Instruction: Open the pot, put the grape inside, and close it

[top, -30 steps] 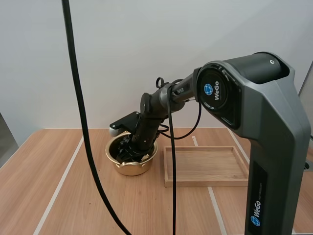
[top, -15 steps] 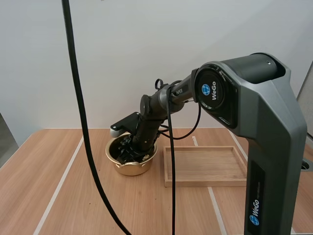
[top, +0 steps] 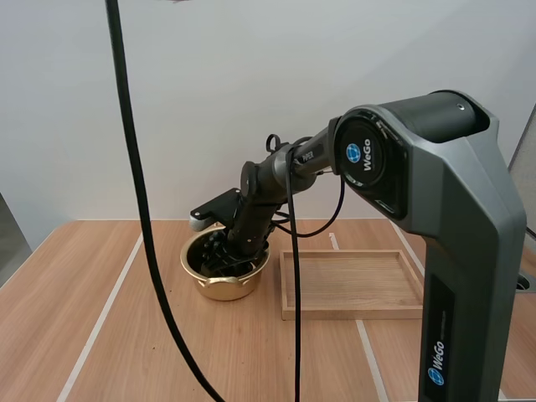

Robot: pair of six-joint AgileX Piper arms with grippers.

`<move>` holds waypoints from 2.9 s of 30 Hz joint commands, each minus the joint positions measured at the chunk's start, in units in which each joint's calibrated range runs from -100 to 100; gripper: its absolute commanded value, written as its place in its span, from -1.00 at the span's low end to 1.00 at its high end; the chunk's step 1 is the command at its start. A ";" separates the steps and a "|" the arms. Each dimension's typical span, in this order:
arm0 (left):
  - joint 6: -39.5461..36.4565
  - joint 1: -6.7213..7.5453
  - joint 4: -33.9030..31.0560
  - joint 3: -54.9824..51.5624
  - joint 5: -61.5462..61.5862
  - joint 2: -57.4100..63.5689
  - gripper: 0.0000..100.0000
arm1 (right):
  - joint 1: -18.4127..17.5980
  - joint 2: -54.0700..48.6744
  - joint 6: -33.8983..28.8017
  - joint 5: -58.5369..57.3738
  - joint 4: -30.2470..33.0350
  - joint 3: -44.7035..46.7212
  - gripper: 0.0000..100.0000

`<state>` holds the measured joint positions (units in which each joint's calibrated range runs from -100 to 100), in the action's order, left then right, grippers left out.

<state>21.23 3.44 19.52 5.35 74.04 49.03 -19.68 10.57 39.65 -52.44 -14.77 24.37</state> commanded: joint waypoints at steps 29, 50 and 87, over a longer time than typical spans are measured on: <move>-0.63 0.19 -2.26 0.47 -1.19 -0.24 -1.00 | 0.07 -2.16 -2.94 -8.65 4.36 -7.09 1.00; -0.63 0.19 -3.06 0.47 -1.19 -0.12 -1.00 | 1.83 -20.07 -4.99 -9.52 7.06 -7.09 1.00; -5.84 0.19 -3.95 -1.01 10.74 -15.95 -1.00 | 27.03 -42.30 -6.20 -23.68 4.88 -4.73 -1.00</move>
<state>16.01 3.44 15.59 5.35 85.04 34.18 6.98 -29.95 33.68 -75.60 -8.63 18.90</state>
